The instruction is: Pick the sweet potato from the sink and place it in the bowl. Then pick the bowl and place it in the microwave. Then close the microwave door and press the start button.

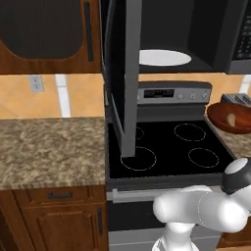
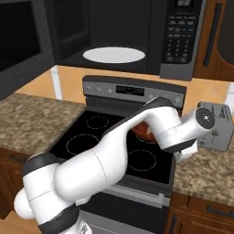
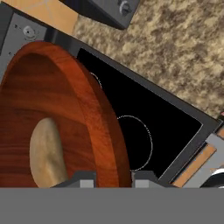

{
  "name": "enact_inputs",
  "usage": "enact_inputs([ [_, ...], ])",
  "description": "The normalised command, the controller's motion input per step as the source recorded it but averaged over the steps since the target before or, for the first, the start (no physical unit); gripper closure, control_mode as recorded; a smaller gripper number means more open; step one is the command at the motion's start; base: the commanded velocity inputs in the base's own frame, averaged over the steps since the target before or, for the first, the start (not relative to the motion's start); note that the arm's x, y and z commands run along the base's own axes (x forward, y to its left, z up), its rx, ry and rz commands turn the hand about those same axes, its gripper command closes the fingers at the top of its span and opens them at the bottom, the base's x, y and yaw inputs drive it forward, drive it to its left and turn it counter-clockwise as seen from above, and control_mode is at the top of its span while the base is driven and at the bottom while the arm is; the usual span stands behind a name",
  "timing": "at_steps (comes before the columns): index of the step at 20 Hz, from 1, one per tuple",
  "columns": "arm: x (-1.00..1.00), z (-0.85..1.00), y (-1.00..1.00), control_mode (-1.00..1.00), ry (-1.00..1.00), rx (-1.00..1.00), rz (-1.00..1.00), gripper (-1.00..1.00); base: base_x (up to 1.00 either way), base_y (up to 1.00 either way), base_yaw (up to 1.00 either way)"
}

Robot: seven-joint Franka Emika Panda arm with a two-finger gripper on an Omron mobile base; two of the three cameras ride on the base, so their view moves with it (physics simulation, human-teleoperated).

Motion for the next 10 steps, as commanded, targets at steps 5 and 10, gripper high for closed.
enact_inputs([
  [5, 0.0, 0.0, 0.0, 1.0, 0.0, 0.0, 0.0, 1.0, 0.36, -0.18, -0.26],
  [10, 0.0, 0.0, 0.0, 1.0, 0.0, 0.0, 0.0, 1.0, 0.63, 0.0, -0.23],
])
